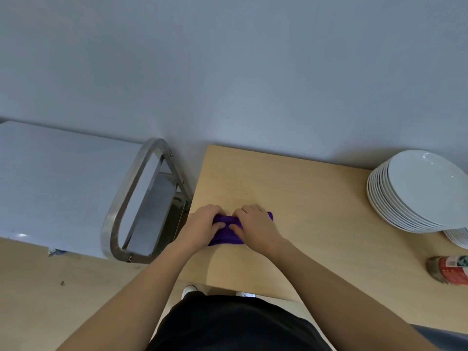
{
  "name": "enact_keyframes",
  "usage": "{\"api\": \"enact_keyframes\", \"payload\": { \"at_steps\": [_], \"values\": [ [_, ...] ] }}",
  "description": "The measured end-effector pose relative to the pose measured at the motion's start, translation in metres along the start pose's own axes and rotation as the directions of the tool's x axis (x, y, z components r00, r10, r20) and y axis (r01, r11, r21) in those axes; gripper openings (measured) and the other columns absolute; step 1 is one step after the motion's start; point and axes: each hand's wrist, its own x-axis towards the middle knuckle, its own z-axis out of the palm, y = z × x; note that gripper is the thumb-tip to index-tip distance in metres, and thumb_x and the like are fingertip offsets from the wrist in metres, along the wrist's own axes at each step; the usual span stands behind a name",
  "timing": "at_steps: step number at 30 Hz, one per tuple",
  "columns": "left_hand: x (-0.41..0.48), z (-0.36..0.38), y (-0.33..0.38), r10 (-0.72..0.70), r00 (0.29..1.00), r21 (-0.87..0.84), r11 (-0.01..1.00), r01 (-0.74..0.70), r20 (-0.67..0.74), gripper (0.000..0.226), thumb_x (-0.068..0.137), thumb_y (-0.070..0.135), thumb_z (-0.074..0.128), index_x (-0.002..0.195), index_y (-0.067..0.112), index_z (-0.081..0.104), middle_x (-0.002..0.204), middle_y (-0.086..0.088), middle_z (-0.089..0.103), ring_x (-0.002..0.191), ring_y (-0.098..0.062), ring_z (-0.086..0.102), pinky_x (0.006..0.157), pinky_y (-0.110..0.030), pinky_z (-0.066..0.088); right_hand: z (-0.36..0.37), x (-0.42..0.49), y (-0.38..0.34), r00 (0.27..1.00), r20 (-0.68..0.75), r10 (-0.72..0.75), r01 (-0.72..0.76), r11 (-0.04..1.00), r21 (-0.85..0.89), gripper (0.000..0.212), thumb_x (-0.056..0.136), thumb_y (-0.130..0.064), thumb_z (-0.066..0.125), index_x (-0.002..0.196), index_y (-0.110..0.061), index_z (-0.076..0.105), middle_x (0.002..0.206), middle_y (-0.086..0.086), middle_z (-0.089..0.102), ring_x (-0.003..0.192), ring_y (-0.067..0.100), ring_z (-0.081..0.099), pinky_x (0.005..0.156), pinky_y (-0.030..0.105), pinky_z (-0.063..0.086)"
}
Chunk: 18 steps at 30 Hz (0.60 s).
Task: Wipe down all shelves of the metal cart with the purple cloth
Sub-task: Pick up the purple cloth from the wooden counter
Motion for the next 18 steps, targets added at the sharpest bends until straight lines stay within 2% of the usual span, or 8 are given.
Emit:
{"api": "enact_keyframes", "payload": {
  "at_steps": [4,8,10,13,16,18],
  "values": [
    [-0.003,-0.003,-0.009,-0.003,1.0,-0.03,1.0,0.003,0.028,0.022,0.092,0.028,0.061,0.113,0.024,0.06,0.105,0.008,0.062,0.093,-0.008,0.057,0.087,-0.029,0.05,-0.003,-0.006,-0.012,0.992,0.092,0.09,-0.098,0.991,0.093,0.03,0.101,-0.04,0.04,0.117,-0.018,0.053,0.109,0.0,0.059,0.092,0.021,0.058,0.082,0.036,0.048],
    [-0.01,-0.01,-0.02,0.005,0.999,-0.017,1.0,-0.005,0.045,0.018,0.09,0.039,0.062,0.102,0.025,0.061,0.091,0.01,0.062,0.082,-0.005,0.056,0.077,-0.026,0.05,0.0,-0.012,-0.026,0.973,0.116,0.199,-0.218,0.958,0.186,0.026,0.102,-0.038,0.037,0.115,-0.019,0.05,0.107,-0.001,0.058,0.088,0.019,0.056,0.073,0.034,0.047],
    [-0.015,-0.014,-0.025,0.012,0.998,-0.068,0.998,-0.008,0.055,0.017,0.089,0.041,0.063,0.097,0.027,0.059,0.088,0.011,0.061,0.081,-0.005,0.057,0.075,-0.025,0.051,0.001,-0.013,-0.036,0.961,0.093,0.261,-0.276,0.927,0.253,0.023,0.102,-0.036,0.037,0.112,-0.021,0.05,0.105,-0.001,0.061,0.086,0.018,0.056,0.072,0.034,0.047],
    [-0.022,-0.027,-0.028,0.014,0.999,-0.237,0.971,-0.002,0.048,0.016,0.089,0.037,0.065,0.098,0.027,0.057,0.091,0.012,0.062,0.084,-0.004,0.059,0.078,-0.027,0.053,-0.003,-0.013,-0.055,0.936,0.02,0.352,-0.335,0.869,0.364,0.022,0.1,-0.035,0.04,0.114,-0.023,0.052,0.102,-0.001,0.064,0.088,0.019,0.058,0.075,0.036,0.049],
    [-0.03,-0.044,-0.034,0.031,0.999,-0.364,0.931,-0.021,0.022,0.026,0.087,0.026,0.068,0.109,0.029,0.054,0.1,0.016,0.062,0.093,-0.002,0.059,0.084,-0.026,0.052,-0.008,-0.006,-0.07,0.9,-0.061,0.432,-0.367,0.824,0.431,0.019,0.099,-0.034,0.045,0.115,-0.025,0.048,0.096,-0.001,0.066,0.084,0.021,0.062,0.072,0.037,0.051],
    [-0.039,-0.055,-0.043,0.014,1.0,-0.43,0.903,-0.019,-0.014,0.035,0.087,0.024,0.069,0.117,0.03,0.051,0.106,0.016,0.06,0.098,-0.003,0.059,0.085,-0.025,0.053,-0.011,0.002,-0.083,0.895,-0.108,0.433,-0.343,0.823,0.453,0.018,0.098,-0.035,0.047,0.113,-0.026,0.043,0.093,0.0,0.065,0.077,0.021,0.063,0.068,0.04,0.053]
  ]
}}
